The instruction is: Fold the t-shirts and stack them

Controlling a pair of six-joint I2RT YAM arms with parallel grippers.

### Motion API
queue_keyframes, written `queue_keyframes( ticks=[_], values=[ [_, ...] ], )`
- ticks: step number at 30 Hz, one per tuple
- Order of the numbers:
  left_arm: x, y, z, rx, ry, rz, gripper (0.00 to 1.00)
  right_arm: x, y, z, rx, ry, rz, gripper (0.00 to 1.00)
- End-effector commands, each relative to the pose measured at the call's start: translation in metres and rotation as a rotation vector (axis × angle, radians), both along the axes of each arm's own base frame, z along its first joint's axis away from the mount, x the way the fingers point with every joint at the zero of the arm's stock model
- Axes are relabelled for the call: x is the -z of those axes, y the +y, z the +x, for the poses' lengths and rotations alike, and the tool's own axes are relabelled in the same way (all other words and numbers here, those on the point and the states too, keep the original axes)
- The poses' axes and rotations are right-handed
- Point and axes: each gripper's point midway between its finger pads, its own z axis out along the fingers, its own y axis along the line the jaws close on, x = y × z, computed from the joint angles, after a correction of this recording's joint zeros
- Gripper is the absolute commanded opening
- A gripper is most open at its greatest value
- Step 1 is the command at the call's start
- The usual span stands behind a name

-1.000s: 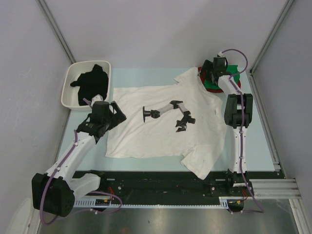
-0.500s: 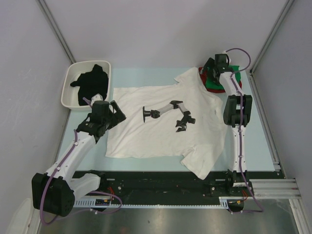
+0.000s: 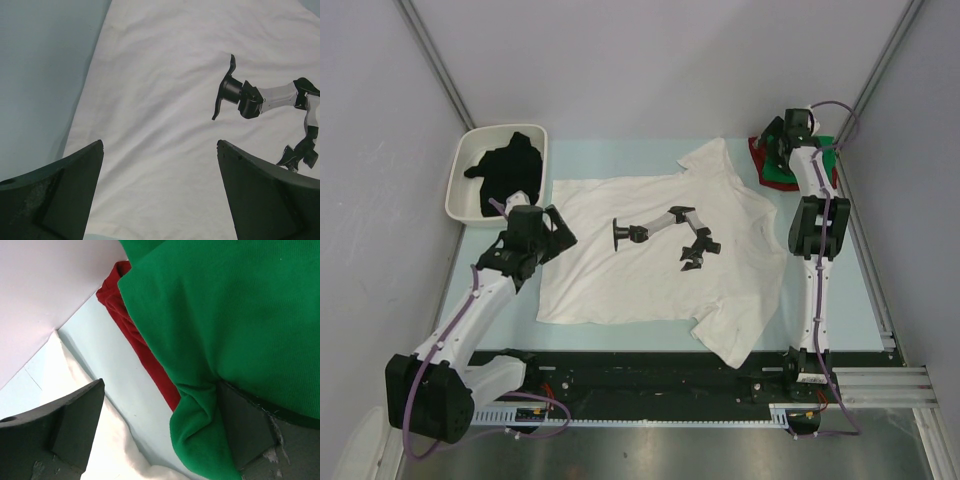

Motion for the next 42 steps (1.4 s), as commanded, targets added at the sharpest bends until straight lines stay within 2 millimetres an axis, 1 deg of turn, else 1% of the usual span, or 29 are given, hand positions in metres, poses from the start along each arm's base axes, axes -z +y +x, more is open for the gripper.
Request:
queue_keyframes(
  ticks=[1,2,3,5,6,8,9,10,11,12,14,15,16,17,18,19,20,21,22,23,25,26,28,32,33,35,36,38,42],
  values=[
    [-0.016,0.004,0.011,-0.008,-0.04,0.024,1.0,0.05,-0.041,-0.019,0.091,0.121,-0.022,1.0],
    [-0.016,0.004,0.011,-0.009,-0.04,0.022,1.0,0.036,-0.03,-0.011,0.052,0.068,0.023,0.99],
    [-0.016,0.005,0.011,-0.01,-0.039,0.024,1.0,0.027,-0.026,-0.007,0.048,0.036,0.048,1.0],
    [-0.019,0.005,0.012,-0.008,-0.043,0.028,1.0,-0.001,-0.008,0.004,-0.013,-0.052,0.1,1.0],
    [-0.02,0.005,0.012,-0.011,-0.046,0.028,1.0,-0.027,-0.004,0.004,-0.023,-0.098,0.107,1.0],
    [-0.025,0.005,0.012,-0.003,-0.054,0.028,1.0,-0.063,0.009,0.01,-0.058,-0.197,0.117,1.0],
    [-0.026,0.005,0.012,0.001,-0.055,0.025,1.0,-0.094,0.016,0.006,-0.079,-0.248,0.116,1.0],
    [-0.027,0.003,0.011,0.008,-0.057,0.021,1.0,-0.111,0.023,0.005,-0.109,-0.283,0.108,1.0],
    [-0.029,0.003,0.01,0.01,-0.063,0.018,1.0,-0.126,0.035,0.001,-0.136,-0.297,0.1,1.0],
    [-0.028,0.003,0.009,0.011,-0.061,0.017,1.0,-0.15,0.041,-0.004,-0.155,-0.324,0.088,1.0],
    [-0.026,0.003,0.008,0.013,-0.061,0.014,1.0,-0.158,0.06,-0.017,-0.211,-0.294,0.087,1.0],
    [-0.025,0.002,0.008,0.014,-0.059,0.014,1.0,-0.161,0.073,-0.023,-0.243,-0.283,0.094,1.0],
    [-0.022,0.001,0.008,0.019,-0.052,0.011,1.0,-0.161,0.082,-0.035,-0.265,-0.248,0.112,1.0],
    [-0.019,-0.002,0.008,0.031,-0.042,0.001,1.0,-0.158,0.085,-0.04,-0.267,-0.23,0.125,1.0],
    [-0.015,-0.003,0.009,0.036,-0.025,0.0,1.0,-0.158,0.11,-0.047,-0.315,-0.22,0.134,1.0],
    [-0.012,-0.004,0.009,0.036,-0.015,-0.008,1.0,-0.15,0.118,-0.057,-0.331,-0.194,0.139,1.0],
    [-0.01,-0.007,0.009,0.046,-0.013,-0.018,1.0,-0.147,0.122,-0.062,-0.33,-0.183,0.131,1.0],
    [-0.008,-0.009,0.01,0.051,-0.012,-0.025,1.0,-0.14,0.135,-0.068,-0.348,-0.17,0.127,1.0],
    [-0.005,-0.011,0.009,0.052,-0.007,-0.036,1.0,-0.135,0.14,-0.071,-0.351,-0.162,0.119,1.0],
    [-0.006,-0.012,0.011,0.052,-0.016,-0.045,1.0,-0.122,0.145,-0.079,-0.35,-0.127,0.123,1.0],
    [-0.003,-0.016,0.011,0.059,-0.018,-0.066,1.0,-0.111,0.154,-0.085,-0.357,-0.107,0.131,1.0],
    [-0.002,-0.017,0.011,0.061,-0.017,-0.072,1.0,-0.097,0.156,-0.092,-0.359,-0.075,0.142,1.0],
    [0.0,-0.018,0.011,0.063,-0.012,-0.077,1.0,-0.086,0.165,-0.096,-0.374,-0.058,0.149,1.0],
    [0.003,-0.018,0.01,0.064,-0.007,-0.077,1.0,-0.056,0.176,-0.103,-0.389,0.007,0.118,1.0],
    [0.003,-0.018,0.01,0.063,-0.009,-0.076,1.0,-0.047,0.175,-0.103,-0.385,0.022,0.108,1.0],
    [0.003,-0.017,0.011,0.064,-0.011,-0.073,1.0,-0.04,0.174,-0.1,-0.382,0.029,0.098,1.0],
    [0.003,-0.017,0.011,0.065,-0.009,-0.072,1.0,-0.031,0.175,-0.1,-0.384,0.046,0.096,1.0],
    [0.005,-0.016,0.011,0.063,-0.006,-0.064,1.0,-0.029,0.174,-0.096,-0.387,0.046,0.089,1.0],
    [0.008,-0.014,0.011,0.058,0.005,-0.054,1.0,-0.016,0.175,-0.091,-0.388,0.072,0.076,1.0]
  ],
)
